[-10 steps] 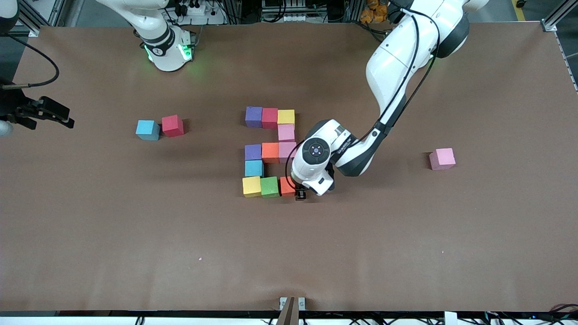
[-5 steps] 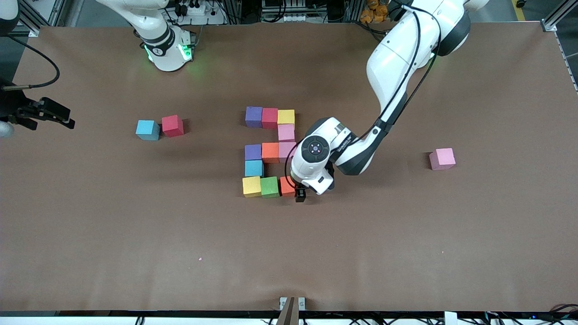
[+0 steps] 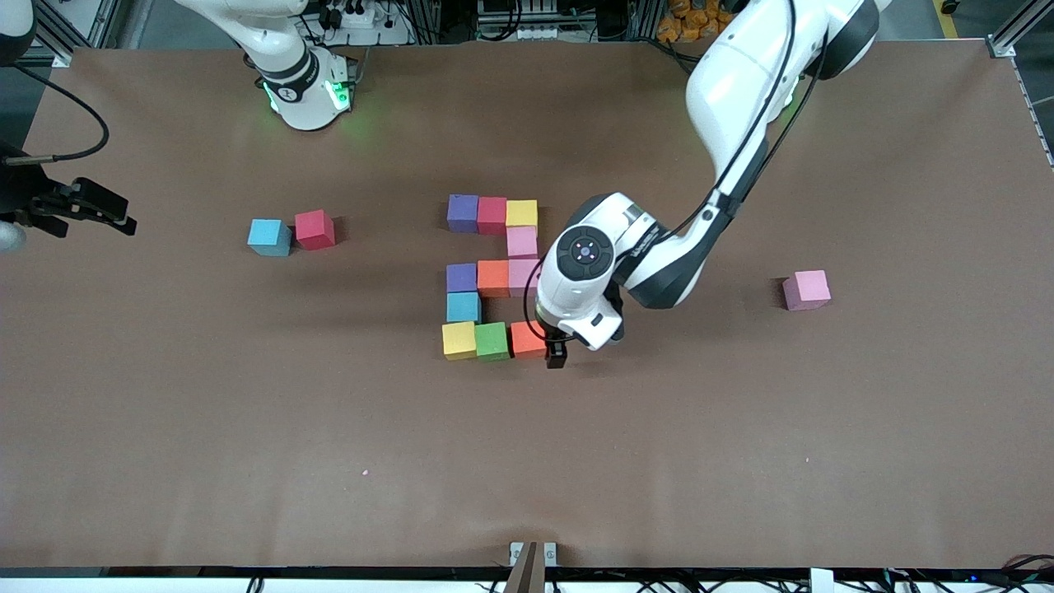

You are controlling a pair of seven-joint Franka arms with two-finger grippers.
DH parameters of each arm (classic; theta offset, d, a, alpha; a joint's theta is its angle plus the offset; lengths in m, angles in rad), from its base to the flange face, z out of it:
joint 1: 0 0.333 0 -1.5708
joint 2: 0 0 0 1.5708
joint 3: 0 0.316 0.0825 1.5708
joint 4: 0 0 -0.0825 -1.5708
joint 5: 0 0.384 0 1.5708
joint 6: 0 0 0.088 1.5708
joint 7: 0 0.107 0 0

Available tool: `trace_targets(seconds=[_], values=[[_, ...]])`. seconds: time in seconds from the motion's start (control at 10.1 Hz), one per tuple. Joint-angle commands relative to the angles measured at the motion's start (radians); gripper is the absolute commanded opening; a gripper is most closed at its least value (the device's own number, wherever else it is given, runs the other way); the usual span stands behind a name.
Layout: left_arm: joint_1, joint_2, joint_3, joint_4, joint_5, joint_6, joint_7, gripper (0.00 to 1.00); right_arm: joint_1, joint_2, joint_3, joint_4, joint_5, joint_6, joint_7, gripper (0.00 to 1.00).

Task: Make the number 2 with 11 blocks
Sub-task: 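Release the orange cube and lift the left gripper away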

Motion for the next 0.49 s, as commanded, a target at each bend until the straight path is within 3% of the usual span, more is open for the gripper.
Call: trace_targets(seconds=[0.0, 0.4], values=[[0.073, -0.113, 0.001, -0.026, 0.024, -0.097, 0.083, 1.0, -0.009, 0.007, 0.003, 0.019, 0.01, -0.011, 0.004, 1.0], [0.197, -0.216, 0.0, -0.028, 0.017, -0.214, 0.343, 1.0, -0.012, 0.013, 0.003, 0.026, 0.015, -0.005, 0.016, 1.0]])
